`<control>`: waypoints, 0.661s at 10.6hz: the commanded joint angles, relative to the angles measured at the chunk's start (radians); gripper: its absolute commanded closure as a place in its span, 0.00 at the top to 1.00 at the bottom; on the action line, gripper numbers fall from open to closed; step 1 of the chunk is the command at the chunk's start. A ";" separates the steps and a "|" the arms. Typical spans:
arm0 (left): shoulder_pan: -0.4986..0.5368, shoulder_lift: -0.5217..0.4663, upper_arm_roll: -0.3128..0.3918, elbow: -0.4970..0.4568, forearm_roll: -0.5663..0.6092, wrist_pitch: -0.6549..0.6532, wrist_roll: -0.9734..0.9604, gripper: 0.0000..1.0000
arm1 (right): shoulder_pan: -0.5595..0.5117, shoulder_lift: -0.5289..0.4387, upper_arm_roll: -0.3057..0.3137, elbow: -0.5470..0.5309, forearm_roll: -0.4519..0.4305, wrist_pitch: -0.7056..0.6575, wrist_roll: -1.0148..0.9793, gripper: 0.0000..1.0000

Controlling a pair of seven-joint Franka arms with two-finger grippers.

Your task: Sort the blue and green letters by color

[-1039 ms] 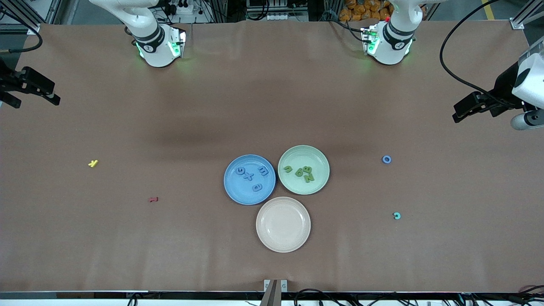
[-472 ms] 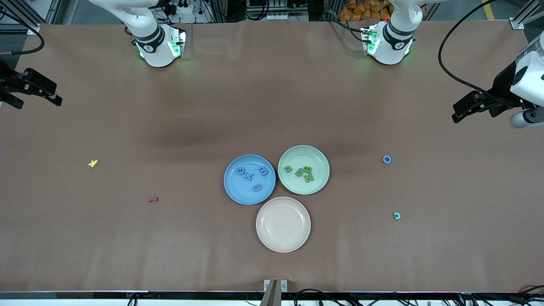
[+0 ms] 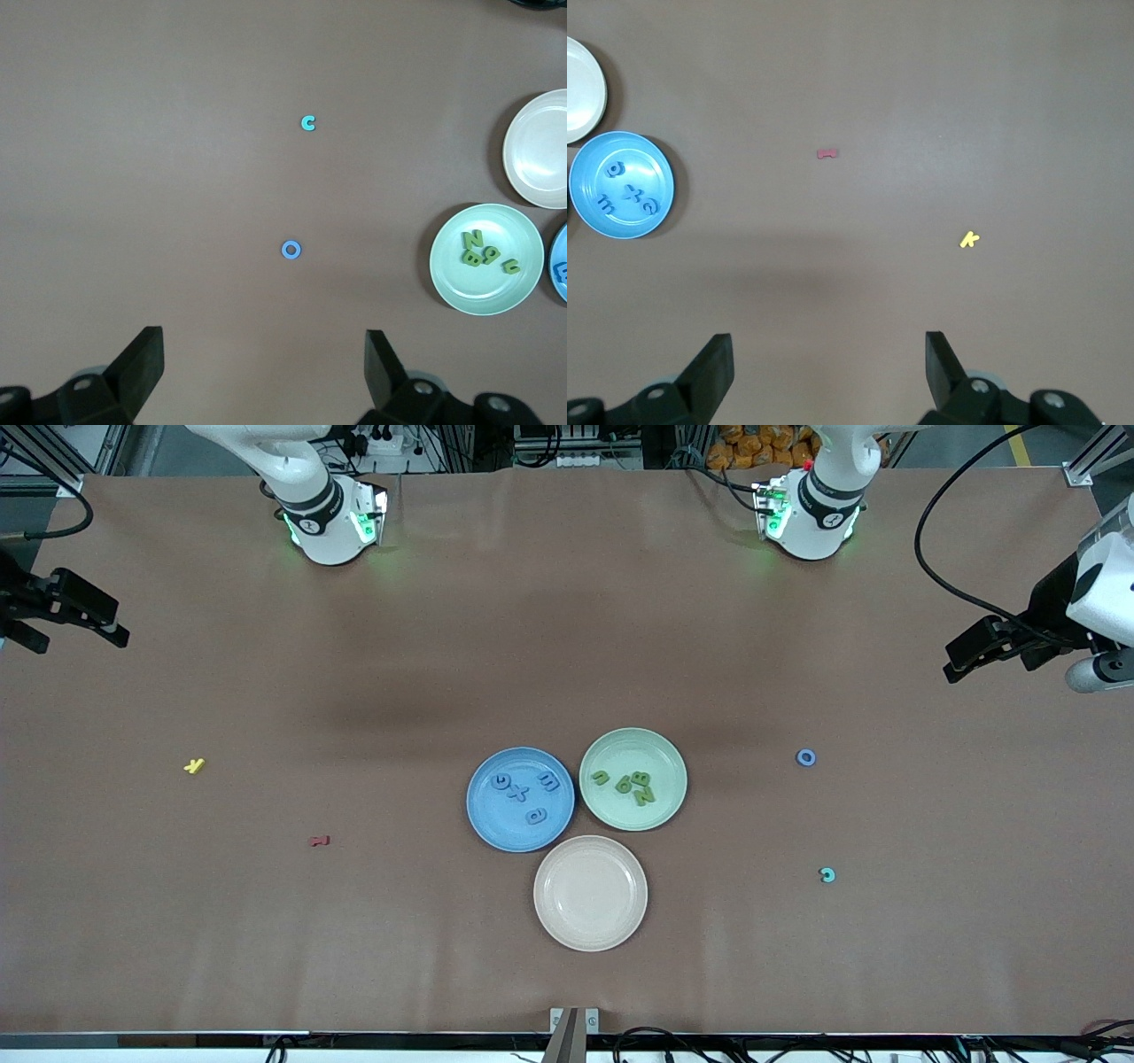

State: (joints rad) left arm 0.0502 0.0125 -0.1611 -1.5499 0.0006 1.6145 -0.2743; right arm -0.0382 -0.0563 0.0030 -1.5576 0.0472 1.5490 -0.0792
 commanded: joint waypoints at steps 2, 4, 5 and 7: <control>0.002 0.012 0.005 -0.004 0.008 0.008 0.021 1.00 | 0.001 -0.031 0.003 -0.032 0.005 0.025 -0.008 1.00; -0.001 0.072 -0.006 -0.006 0.015 0.007 0.021 1.00 | 0.001 -0.031 0.003 -0.032 0.005 0.025 -0.008 1.00; 0.002 0.061 -0.005 -0.004 0.004 0.007 0.024 1.00 | 0.001 -0.031 0.003 -0.032 0.005 0.025 -0.010 1.00; 0.003 0.055 0.003 0.045 0.016 0.004 0.021 1.00 | 0.000 -0.030 0.003 -0.032 0.006 0.023 -0.008 1.00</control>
State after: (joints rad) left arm 0.0495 0.0858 -0.1629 -1.5589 0.0013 1.6268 -0.2743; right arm -0.0353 -0.0569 0.0038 -1.5586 0.0472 1.5620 -0.0825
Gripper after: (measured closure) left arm 0.000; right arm 0.000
